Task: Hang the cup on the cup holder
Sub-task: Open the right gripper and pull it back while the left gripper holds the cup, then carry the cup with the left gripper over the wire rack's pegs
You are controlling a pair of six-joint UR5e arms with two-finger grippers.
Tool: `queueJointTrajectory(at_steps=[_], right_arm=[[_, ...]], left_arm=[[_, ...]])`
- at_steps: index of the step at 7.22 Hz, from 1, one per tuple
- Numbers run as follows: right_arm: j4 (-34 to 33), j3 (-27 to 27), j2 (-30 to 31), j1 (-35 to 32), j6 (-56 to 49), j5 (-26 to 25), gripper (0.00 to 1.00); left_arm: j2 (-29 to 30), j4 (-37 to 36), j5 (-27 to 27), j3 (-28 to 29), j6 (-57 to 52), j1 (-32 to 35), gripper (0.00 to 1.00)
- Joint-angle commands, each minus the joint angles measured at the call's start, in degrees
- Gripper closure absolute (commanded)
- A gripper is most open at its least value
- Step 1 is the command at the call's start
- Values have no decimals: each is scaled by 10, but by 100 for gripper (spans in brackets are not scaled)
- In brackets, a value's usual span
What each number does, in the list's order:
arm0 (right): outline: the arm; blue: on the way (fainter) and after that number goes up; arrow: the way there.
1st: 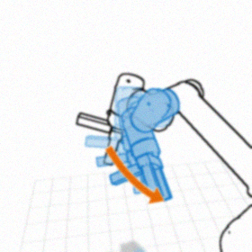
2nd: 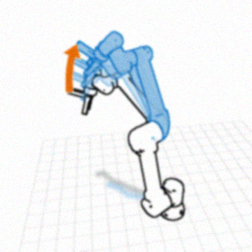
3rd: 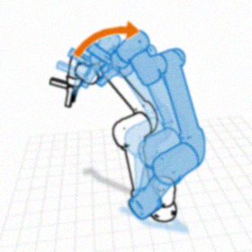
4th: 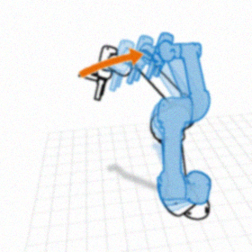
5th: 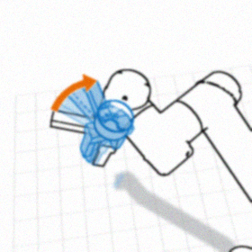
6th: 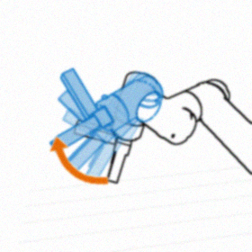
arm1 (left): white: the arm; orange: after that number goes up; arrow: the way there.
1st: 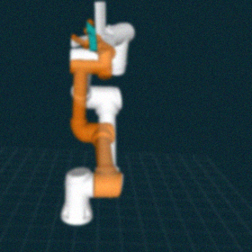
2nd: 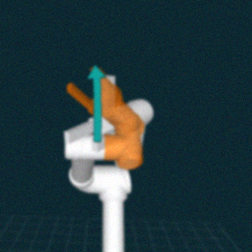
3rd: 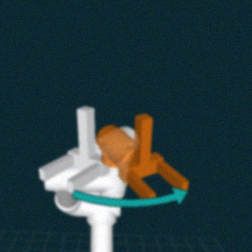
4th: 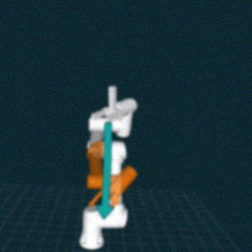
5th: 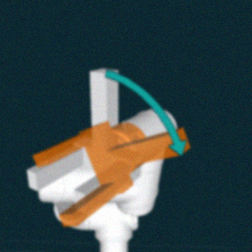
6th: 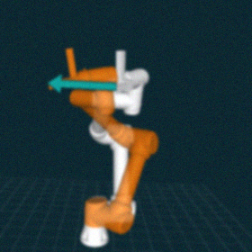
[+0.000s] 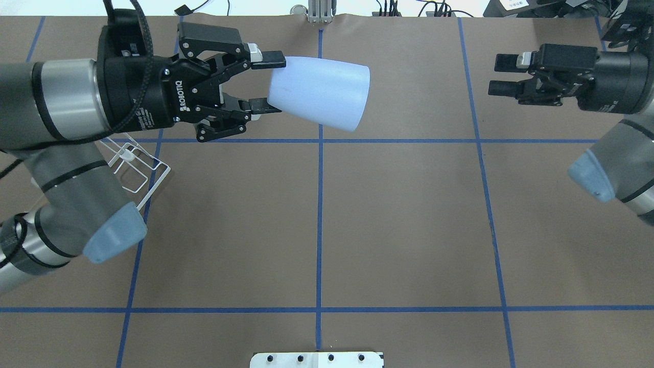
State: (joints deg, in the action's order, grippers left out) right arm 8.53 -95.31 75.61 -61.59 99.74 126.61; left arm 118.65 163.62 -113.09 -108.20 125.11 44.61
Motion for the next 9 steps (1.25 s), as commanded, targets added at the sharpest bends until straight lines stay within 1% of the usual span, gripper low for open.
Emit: queueJointTrajectory(at_steps=[1,2,3,4,5,6,7,8,9], right_arm=[[-185,12,22,-118,-171,83,0],[-257,11,43,-152,-292,83,0],[-305,14,78,-181,-450,72,0],[-382,16,84,-209,-585,55,0],[-458,15,85,-235,-695,54,0],[-540,14,86,-256,-809,56,0],[-608,10,98,-266,-892,58,0],[-674,7,98,-275,-913,63,0],[-746,4,97,-272,-935,68,0]], left_arm=[[-1,-171,-172,-18,-133,117,100],[-1,-259,-209,-37,-192,162,100],[-11,-339,-214,-60,-273,190,100],[-44,-409,-213,-95,-364,200,100],[-60,-481,-210,-120,-445,214,100],[-62,-561,-207,-147,-513,220,100],[-68,-658,-197,-176,-606,223,100],[-70,-773,-149,-213,-701,216,100],[-66,-870,-95,-235,-762,199,100]])
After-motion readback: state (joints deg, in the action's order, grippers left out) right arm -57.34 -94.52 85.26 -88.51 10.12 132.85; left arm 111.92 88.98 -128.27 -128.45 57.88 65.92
